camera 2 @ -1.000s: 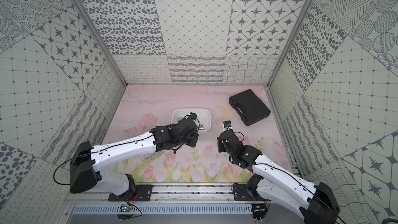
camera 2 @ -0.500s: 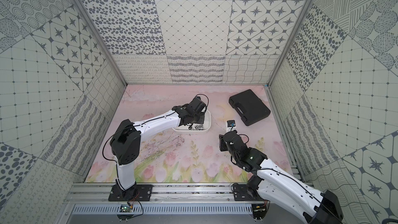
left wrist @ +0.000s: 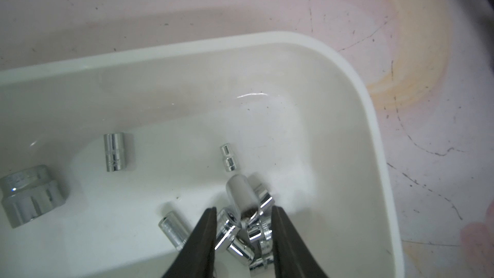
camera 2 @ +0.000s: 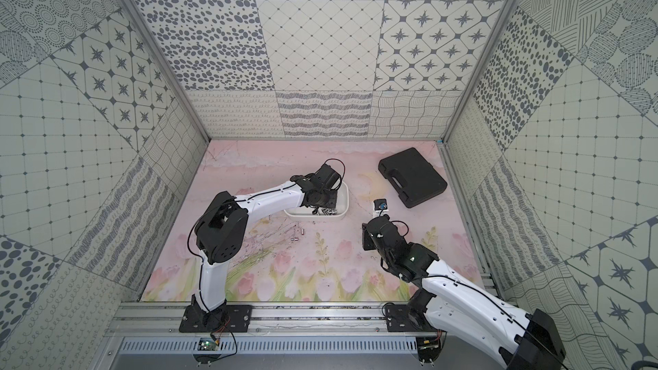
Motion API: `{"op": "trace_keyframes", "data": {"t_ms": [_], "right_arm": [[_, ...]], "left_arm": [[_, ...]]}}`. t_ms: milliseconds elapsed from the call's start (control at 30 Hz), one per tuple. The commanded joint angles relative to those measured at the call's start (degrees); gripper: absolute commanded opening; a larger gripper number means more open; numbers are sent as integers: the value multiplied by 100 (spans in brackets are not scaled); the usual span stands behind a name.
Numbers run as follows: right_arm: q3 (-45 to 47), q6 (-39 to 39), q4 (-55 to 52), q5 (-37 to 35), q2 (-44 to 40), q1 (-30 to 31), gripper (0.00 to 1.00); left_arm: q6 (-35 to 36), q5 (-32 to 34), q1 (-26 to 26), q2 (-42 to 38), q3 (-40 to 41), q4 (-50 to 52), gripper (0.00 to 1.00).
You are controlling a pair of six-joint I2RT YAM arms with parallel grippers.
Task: Put the socket on the desktop into the storage box
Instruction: Pick up the socket head from the center of the board.
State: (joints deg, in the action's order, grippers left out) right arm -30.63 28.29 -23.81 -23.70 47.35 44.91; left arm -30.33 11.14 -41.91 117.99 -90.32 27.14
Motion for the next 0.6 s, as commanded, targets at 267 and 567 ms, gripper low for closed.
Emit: {"op": "trace_keyframes", "data": {"t_ms": [267, 567], "right_arm": [[16, -25, 162, -88, 3, 3, 49], [29, -60, 163, -173, 2, 5, 49]], "left_arm": [[-71, -326, -52, -1897, 964, 162, 52], [-976, 138, -253, -4118, 3331, 312, 53]]}}
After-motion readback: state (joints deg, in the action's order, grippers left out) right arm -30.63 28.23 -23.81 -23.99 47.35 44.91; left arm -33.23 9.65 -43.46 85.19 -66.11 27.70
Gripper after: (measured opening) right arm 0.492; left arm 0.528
